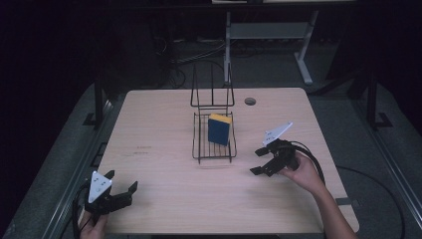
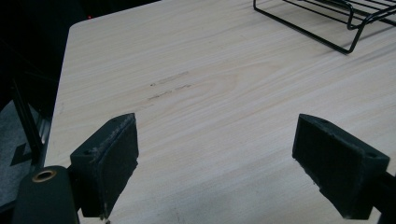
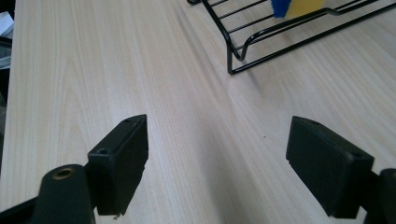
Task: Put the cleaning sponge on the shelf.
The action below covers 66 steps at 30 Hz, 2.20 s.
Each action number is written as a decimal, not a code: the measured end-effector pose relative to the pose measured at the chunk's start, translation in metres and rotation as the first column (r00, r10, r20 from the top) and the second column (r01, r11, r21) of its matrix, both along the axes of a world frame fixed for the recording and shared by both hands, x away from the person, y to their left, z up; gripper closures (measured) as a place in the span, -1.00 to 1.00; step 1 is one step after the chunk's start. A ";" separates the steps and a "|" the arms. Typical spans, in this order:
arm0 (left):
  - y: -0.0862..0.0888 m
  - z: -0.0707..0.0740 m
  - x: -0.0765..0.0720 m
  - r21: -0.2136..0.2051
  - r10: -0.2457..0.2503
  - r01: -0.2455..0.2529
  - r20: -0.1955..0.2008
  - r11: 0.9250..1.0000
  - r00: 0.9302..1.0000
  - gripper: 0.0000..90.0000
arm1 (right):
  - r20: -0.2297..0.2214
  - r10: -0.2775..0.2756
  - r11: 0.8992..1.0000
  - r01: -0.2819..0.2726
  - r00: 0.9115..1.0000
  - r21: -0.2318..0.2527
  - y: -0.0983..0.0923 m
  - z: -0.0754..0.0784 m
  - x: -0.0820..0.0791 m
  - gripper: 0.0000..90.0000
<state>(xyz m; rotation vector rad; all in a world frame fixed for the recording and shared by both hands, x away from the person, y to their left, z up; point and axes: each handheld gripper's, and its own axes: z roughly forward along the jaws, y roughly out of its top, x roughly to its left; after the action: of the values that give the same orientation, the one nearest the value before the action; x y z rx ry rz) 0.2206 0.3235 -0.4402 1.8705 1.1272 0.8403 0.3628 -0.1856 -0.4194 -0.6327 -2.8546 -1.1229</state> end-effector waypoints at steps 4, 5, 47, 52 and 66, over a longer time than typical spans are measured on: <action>0.000 0.000 0.000 -0.001 0.001 -0.001 -0.001 1.000 1.000 -0.69 | 0.001 0.003 1.000 -0.003 1.000 -0.004 -0.001 0.000 -0.006 -0.55; 0.000 0.000 0.000 0.001 0.000 0.000 -0.001 1.000 1.000 -0.69 | 0.008 0.008 1.000 -0.008 1.000 -0.006 -0.001 0.000 -0.006 -0.55; 0.001 -0.002 -0.001 -0.001 0.007 -0.007 -0.015 1.000 1.000 -0.69 | 0.028 -0.072 0.997 0.071 0.997 0.020 -0.049 -0.018 -0.060 -0.56; 0.000 -0.003 -0.001 0.001 0.005 -0.005 -0.015 1.000 1.000 -0.69 | 0.034 -0.094 0.995 0.093 0.995 0.033 -0.058 -0.019 -0.065 -0.56; 0.001 -0.003 -0.001 -0.001 0.009 -0.009 -0.012 1.000 1.000 -0.69 | 0.059 -0.129 0.991 0.126 0.990 0.053 -0.068 -0.025 -0.086 -0.58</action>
<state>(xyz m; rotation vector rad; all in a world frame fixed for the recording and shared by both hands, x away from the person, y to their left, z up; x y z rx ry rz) 0.2201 0.3242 -0.4434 1.8736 1.1440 0.8346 0.2766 -0.2536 -0.4447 -0.8023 -2.8632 -1.2481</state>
